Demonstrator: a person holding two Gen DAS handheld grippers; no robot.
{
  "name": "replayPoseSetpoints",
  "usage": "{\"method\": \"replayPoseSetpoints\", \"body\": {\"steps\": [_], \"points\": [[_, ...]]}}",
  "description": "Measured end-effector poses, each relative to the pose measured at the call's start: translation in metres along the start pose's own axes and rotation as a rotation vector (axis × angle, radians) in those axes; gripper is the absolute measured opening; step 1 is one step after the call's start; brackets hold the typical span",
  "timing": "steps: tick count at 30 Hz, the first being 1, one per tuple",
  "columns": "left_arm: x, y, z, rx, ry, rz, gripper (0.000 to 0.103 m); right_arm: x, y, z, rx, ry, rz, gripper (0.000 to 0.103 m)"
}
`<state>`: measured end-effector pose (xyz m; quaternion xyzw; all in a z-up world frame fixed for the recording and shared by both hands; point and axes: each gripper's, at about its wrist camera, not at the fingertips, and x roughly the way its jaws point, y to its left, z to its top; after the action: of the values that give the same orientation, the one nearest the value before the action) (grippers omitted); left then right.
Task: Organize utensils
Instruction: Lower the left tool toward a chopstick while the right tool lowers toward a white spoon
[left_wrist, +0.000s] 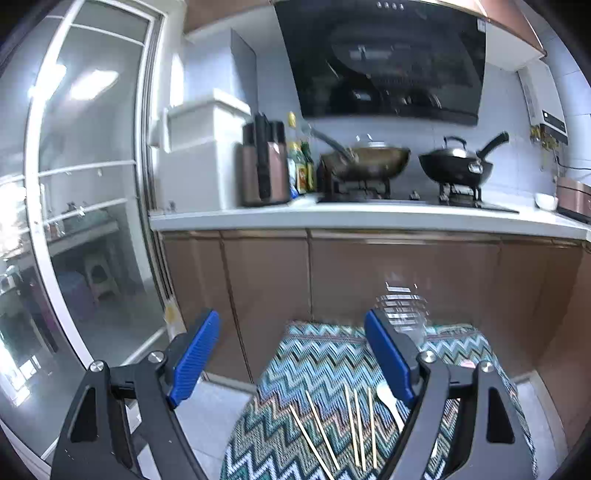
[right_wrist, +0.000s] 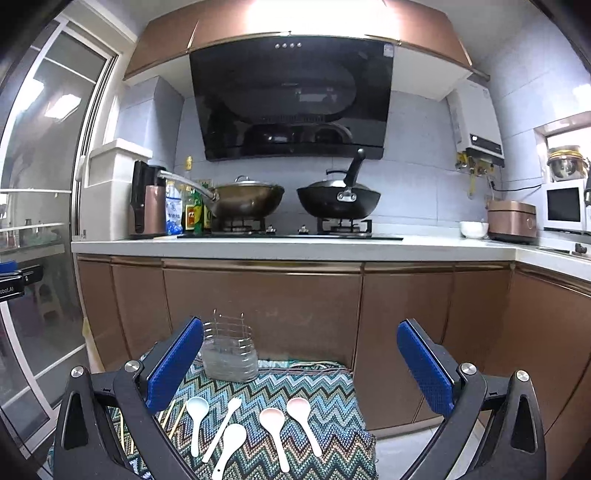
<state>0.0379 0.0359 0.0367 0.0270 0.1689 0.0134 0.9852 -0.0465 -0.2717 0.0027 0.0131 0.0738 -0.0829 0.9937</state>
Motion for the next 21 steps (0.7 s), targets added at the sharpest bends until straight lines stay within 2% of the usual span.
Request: {"method": "replayPoseSetpoints", "body": {"steps": [5,9,13,15,19,21], "points": [[0.035,-0.005,-0.01,0.001,0.162,-0.112,0.08,0.022,-0.004,0.0,-0.02,0.071,0.059,0.103],[0.076,-0.016,-0.026,-0.04,0.338,-0.268,0.079,0.053,-0.011,-0.01,-0.03,0.168,0.096,0.103],[0.111,-0.031,-0.048,-0.053,0.462,-0.33,0.079,0.086,-0.015,-0.029,-0.02,0.275,0.136,0.102],[0.132,-0.039,-0.059,-0.065,0.536,-0.375,0.078,0.105,-0.017,-0.042,-0.011,0.339,0.175,0.098],[0.165,-0.051,-0.073,-0.071,0.631,-0.397,0.075,0.139,-0.018,-0.063,-0.008,0.446,0.223,0.085],[0.18,-0.058,-0.079,-0.056,0.663,-0.394,0.075,0.161,-0.019,-0.074,0.01,0.507,0.267,0.082]]}}
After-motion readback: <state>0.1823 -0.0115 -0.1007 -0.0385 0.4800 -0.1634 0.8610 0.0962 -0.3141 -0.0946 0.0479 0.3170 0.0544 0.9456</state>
